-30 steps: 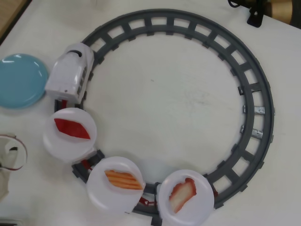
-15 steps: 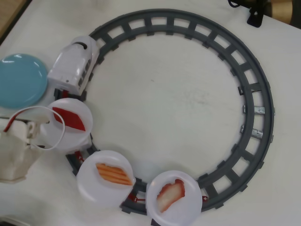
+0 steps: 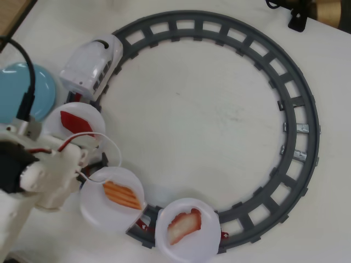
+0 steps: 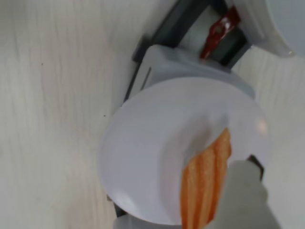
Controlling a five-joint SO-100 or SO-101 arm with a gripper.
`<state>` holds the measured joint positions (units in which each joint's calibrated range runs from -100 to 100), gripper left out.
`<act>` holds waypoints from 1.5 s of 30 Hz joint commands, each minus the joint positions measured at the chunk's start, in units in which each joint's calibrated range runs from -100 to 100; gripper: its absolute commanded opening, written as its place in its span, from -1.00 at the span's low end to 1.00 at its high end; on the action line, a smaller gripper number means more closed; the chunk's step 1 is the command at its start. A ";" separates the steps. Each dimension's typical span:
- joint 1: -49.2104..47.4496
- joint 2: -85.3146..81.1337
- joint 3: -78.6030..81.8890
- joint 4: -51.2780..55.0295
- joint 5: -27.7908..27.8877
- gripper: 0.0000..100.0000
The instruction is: Pick up the sushi from the Shinkansen and put it on the blue dish
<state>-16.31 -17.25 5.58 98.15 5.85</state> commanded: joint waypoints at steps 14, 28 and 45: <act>2.31 2.03 10.74 -5.29 -2.92 -0.47; 2.31 2.53 18.40 -14.29 -2.86 -0.48; 1.43 2.61 8.76 -15.82 -2.81 -0.94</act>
<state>-14.51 -14.30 21.13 81.60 3.26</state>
